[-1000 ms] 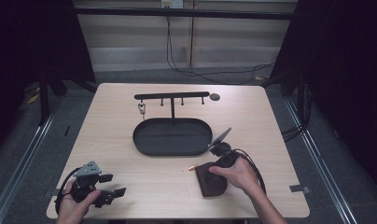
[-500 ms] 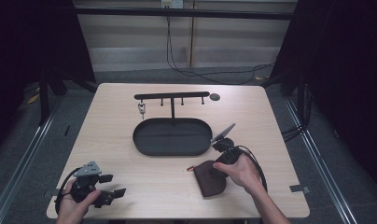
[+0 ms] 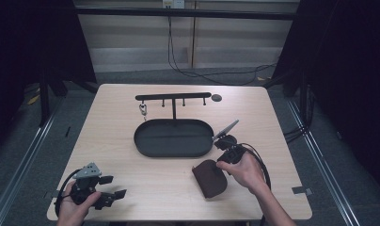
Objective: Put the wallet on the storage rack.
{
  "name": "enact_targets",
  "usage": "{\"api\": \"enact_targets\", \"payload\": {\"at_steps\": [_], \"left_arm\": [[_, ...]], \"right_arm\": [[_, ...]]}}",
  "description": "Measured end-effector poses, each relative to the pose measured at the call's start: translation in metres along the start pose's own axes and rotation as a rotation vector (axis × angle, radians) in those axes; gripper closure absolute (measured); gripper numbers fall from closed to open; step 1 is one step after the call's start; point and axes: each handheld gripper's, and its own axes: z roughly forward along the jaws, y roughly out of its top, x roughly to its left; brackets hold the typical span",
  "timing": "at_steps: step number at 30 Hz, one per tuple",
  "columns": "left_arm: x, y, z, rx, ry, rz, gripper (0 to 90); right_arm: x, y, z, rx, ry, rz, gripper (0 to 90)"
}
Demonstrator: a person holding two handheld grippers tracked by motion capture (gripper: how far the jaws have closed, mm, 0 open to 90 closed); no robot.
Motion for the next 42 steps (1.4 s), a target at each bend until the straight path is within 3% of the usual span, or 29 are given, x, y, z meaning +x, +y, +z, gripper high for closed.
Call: {"api": "enact_targets", "payload": {"at_steps": [9, 29, 42], "left_arm": [[0.000, 0.000, 0.000, -0.003, -0.005, 0.003, 20.5], [0.000, 0.000, 0.000, 0.000, 0.001, 0.000, 20.4], [0.000, 0.000, 0.000, -0.001, 0.000, -0.001, 20.5]], "right_arm": [[0.002, 0.004, -0.019, -0.016, -0.010, -0.010, 82.1], [0.006, 0.013, -0.041, -0.008, -0.037, -0.001, 81.9], [0.003, 0.018, -0.054, 0.035, -0.075, 0.012, 81.8]]}}
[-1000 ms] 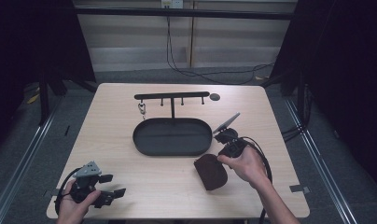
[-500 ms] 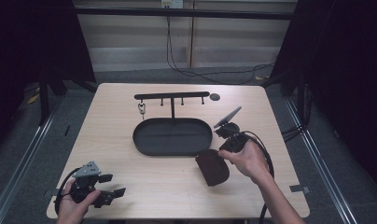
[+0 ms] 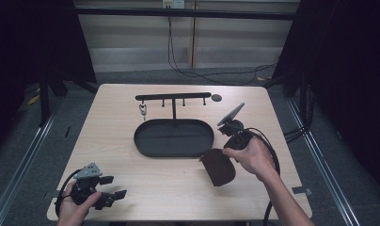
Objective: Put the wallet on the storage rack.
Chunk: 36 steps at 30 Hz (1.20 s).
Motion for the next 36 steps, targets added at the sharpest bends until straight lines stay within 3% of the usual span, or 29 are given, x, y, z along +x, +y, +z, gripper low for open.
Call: {"api": "enact_targets", "payload": {"at_steps": [13, 23, 36], "left_arm": [[0.002, 0.001, -0.001, -0.010, 0.002, -0.008, 20.2], [0.000, 0.002, -0.001, -0.017, -0.021, 0.011, 19.8], [-0.001, 0.001, -0.001, -0.016, -0.020, 0.012, 18.7]], "right_arm": [[-0.005, 0.016, -0.018, 0.001, -0.054, 0.024, 81.6], [-0.010, 0.025, -0.030, -0.023, -0.071, 0.044, 81.4], [-0.014, 0.038, -0.036, -0.054, -0.076, 0.070, 81.4]]}}
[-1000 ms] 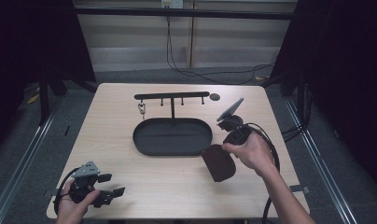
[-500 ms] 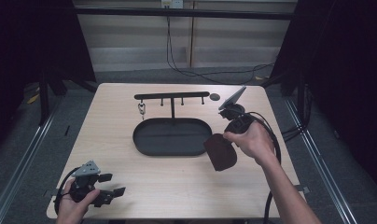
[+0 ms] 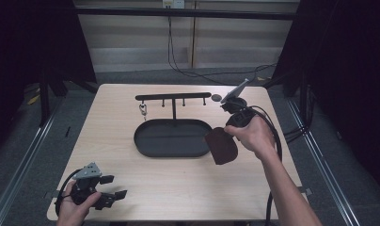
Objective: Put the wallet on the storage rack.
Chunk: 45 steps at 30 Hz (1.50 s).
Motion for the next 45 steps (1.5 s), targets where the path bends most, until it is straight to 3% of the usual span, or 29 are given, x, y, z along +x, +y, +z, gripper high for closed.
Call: {"api": "enact_targets", "payload": {"at_steps": [17, 36, 45], "left_arm": [[0.000, 0.000, 0.000, 0.000, -0.004, 0.006, 18.6], [0.001, 0.000, -0.001, 0.001, 0.001, 0.001, 18.6], [0.001, 0.000, -0.001, 0.001, 0.011, -0.006, 18.6]], "right_arm": [[-0.006, 0.020, 0.001, -0.001, -0.023, 0.035, 81.3], [-0.011, 0.050, 0.012, -0.044, 0.030, 0.092, 81.3], [-0.020, 0.055, 0.020, -0.097, 0.060, 0.160, 81.4]]}}
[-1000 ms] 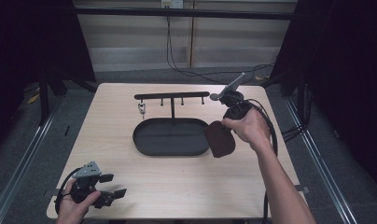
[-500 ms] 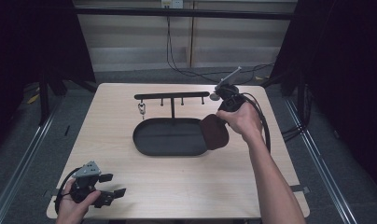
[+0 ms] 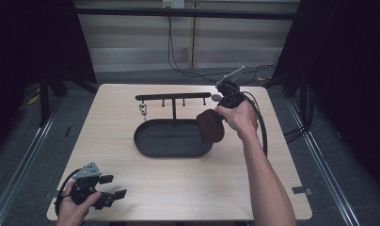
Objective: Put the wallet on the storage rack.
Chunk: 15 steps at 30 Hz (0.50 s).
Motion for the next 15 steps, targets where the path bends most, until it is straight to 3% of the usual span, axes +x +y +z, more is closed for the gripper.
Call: {"api": "enact_targets", "payload": {"at_steps": [9, 15], "left_arm": [[0.001, 0.000, 0.000, -0.001, -0.002, -0.001, 18.6], [0.001, 0.000, 0.000, -0.002, -0.001, -0.002, 18.6]], "right_arm": [[-0.008, 0.002, 0.020, -0.025, 0.045, 0.044, 81.6], [-0.009, 0.004, 0.031, -0.039, 0.077, 0.048, 81.6]]}}
